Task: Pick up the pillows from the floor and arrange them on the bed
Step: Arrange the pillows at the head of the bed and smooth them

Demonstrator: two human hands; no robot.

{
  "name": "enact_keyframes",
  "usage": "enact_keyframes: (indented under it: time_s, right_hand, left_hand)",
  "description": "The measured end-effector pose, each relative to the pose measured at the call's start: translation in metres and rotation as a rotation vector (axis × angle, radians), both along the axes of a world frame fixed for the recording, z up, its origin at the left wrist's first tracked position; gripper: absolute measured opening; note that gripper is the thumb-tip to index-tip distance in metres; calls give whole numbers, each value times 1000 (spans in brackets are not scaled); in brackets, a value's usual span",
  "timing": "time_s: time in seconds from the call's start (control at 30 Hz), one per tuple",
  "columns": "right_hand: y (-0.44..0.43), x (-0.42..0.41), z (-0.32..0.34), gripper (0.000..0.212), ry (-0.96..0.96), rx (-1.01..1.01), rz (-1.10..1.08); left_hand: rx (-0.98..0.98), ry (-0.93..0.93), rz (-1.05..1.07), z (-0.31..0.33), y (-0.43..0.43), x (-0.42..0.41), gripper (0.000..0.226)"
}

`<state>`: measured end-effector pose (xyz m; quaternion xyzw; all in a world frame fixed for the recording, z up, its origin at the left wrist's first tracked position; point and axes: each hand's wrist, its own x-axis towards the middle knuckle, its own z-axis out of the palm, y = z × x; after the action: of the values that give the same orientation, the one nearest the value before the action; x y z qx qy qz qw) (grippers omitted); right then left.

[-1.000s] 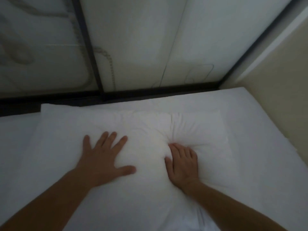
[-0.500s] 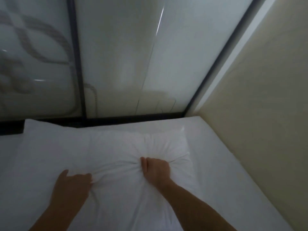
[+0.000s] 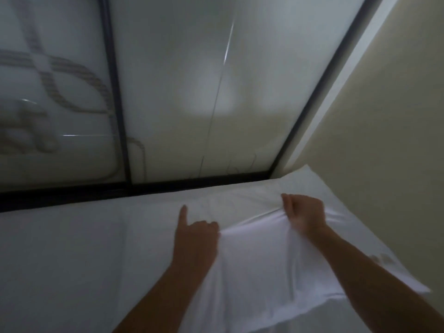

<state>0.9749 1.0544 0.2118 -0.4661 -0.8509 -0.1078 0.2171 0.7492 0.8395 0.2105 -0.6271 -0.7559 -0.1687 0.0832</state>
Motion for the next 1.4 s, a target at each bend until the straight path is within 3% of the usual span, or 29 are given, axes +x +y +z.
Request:
enact_keyframes:
  time_s: [0.13,0.23,0.33,0.43,0.63,0.73,0.83,1.0,1.1,1.23,1.4]
  right_hand:
    - [50,49,-2,58,-4,78,-31]
    - [68,68,-51,52,-184,-218,-215]
    - [56,75,-143,70,-323,-499,-267]
    - [61,66,-177,80,-305,-482,-204]
    - [84,63,-187,66,-166,-370,-120]
    - [87,55,-188,47,-102,-285,-135]
    - [85,41,-186,29,-140,-210,-179]
    - [67,14,-161,58,-271,-374,-365]
    - [69,15,-125,73,-194,-291,-325]
    - [88,13,-87,62,-16,-155,-267]
    - [96,25,-133,64,-33,-238,-192]
  left_hand:
    - [-91,8,-125,-4,48,35,6]
    - [-442,-82,-205,-49,61,43,49]
    - [-600,-159,-190,-97,66,45,79]
    - [-598,-194,-169,-114,91,48,95]
    - [-618,-246,-46,-137,131,40,130]
    - [-633,-210,-8,-141,132,40,120]
    - [-536,-226,-105,-130,129,39,86]
    - [-334,-246,-133,-130,102,35,72]
    - [-332,-212,-66,-106,85,39,71]
    - [-250,-125,-4,-79,88,38,61]
    - [-228,-18,-15,-99,97,34,53]
